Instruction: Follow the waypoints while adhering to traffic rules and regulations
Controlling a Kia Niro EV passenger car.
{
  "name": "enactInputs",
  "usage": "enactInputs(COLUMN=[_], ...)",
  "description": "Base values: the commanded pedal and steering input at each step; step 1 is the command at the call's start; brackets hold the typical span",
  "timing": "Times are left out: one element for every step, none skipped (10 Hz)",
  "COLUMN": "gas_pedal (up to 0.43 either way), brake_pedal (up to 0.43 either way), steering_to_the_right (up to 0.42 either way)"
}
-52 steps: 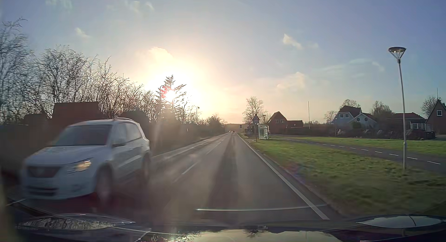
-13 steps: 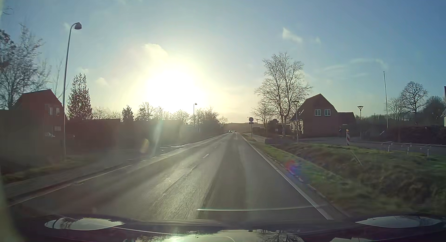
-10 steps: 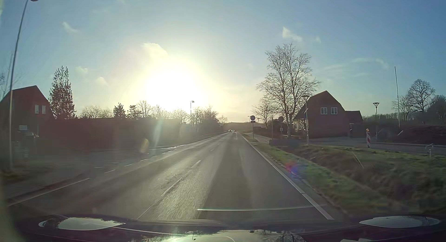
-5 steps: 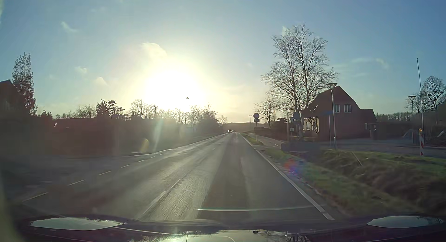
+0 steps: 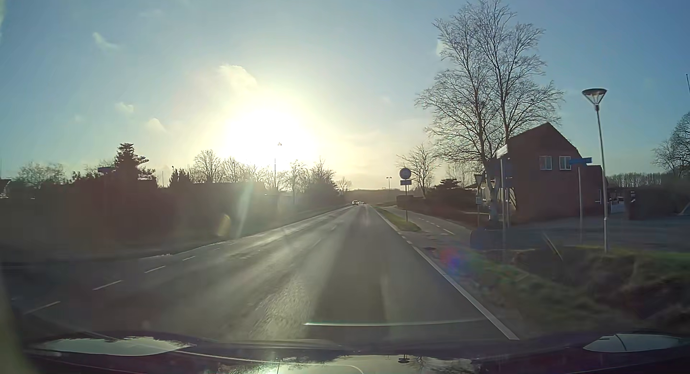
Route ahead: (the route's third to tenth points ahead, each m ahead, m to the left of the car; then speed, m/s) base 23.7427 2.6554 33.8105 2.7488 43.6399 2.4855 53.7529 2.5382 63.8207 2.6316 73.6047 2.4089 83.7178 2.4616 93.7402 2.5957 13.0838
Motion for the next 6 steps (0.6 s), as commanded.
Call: enactInputs(gas_pedal=[0.138, 0.138, 0.138, 0.138, 0.138, 0.138], brake_pedal=[0.0, 0.0, 0.0, 0.0, 0.0, 0.0], steering_to_the_right=[0.001, 0.001, 0.001, 0.001, 0.001, 0.001])
